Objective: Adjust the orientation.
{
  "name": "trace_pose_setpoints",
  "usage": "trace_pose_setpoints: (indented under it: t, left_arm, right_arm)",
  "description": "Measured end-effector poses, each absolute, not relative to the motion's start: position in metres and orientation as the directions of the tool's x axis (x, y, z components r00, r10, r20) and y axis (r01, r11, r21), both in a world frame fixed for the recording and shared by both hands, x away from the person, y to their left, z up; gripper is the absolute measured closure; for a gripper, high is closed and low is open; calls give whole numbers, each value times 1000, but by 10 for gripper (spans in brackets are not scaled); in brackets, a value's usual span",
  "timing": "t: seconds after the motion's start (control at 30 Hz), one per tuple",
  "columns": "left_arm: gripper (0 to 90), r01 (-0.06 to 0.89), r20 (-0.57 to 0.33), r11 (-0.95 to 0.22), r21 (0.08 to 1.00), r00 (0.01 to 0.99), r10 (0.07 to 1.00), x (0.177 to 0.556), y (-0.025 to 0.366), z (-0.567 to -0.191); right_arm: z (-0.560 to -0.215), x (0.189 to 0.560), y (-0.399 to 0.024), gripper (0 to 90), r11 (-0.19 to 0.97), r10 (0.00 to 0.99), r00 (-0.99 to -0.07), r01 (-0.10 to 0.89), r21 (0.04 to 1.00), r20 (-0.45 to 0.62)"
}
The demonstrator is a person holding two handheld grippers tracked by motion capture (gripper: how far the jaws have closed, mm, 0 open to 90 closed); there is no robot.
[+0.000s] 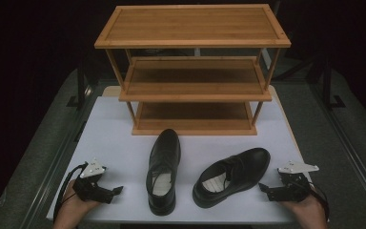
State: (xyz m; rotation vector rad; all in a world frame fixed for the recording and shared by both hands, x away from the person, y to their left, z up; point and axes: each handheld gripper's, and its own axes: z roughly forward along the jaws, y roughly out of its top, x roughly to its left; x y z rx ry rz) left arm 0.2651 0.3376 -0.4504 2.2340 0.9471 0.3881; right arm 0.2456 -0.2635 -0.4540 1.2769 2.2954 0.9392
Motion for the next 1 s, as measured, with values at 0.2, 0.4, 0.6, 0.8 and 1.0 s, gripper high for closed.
trace_pose_setpoints:
  t: [0.2,0.4,0.6,0.8,1.0]
  left_arm:
    - [0,523,10,-509,684,690,723,265,338,-451]
    - [0,523,9,-507,685,690,724,265,337,-451]
    - [0,524,9,-507,685,690,724,265,337,-451]
    - [0,524,8,-507,685,689,724,265,337,-451]
    - [0,524,8,-507,684,689,724,265,337,-451]
  right_arm:
    - [-442,238,-268,627,353,825,-561,602,716,65]
    - [-437,235,-262,897,366,805,-588,593,718,76]
    - [-441,238,-253,899,396,784,-614,611,685,95]
    - [-442,240,-249,899,406,779,-619,616,675,96]
    - [-443,244,-250,899,404,775,-622,620,673,108]
